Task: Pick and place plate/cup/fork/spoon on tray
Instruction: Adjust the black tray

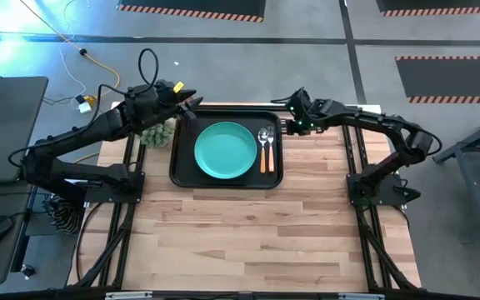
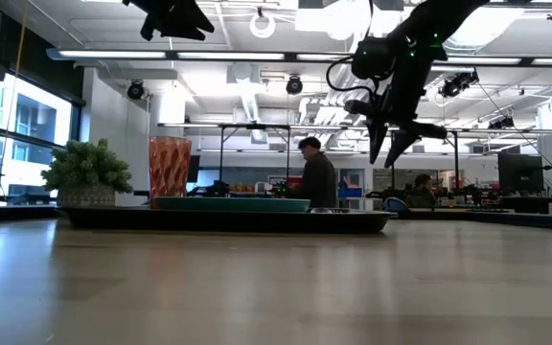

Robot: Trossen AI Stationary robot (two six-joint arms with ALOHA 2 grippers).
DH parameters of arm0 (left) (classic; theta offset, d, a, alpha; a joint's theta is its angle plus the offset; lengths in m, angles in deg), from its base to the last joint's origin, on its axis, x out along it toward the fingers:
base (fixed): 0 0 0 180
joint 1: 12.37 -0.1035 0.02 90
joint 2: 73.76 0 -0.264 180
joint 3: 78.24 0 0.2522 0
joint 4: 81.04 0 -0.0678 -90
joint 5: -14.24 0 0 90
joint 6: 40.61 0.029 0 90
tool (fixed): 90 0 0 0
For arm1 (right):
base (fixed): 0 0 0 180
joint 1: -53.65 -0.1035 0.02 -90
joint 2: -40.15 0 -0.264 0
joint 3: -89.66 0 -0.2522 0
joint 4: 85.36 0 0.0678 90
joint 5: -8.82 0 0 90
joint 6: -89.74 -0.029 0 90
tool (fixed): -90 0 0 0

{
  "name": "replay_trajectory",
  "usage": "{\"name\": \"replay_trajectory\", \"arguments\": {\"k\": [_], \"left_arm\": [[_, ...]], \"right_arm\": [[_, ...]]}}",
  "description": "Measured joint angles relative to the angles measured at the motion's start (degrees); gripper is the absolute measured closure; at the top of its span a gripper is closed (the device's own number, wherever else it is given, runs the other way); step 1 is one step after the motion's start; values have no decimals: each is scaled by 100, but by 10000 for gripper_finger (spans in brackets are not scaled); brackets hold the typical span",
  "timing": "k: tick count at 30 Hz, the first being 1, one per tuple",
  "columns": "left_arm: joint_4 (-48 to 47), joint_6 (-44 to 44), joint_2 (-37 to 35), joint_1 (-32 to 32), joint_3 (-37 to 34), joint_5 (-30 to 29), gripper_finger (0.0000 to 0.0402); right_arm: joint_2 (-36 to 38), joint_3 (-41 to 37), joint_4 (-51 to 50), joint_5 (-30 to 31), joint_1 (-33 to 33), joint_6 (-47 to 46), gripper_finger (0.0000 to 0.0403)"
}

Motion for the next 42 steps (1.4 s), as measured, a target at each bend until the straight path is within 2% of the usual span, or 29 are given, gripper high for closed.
{"name": "replay_trajectory", "arguments": {"k": [6, 10, 20, 42], "left_arm": [[-1, 277, 0, -195, 0, 3, 245], [-4, 280, 0, -319, 0, -1, 245], [-13, 274, 2, -372, 0, 19, 245], [-17, 269, 2, -365, 0, 21, 245]], "right_arm": [[-4, -336, 829, 374, -343, -455, 279], [-143, -400, 885, 592, -493, -624, 279], [-727, -400, 983, 590, -605, -770, 279], [-1518, -400, 1431, 745, -605, -775, 279]]}}
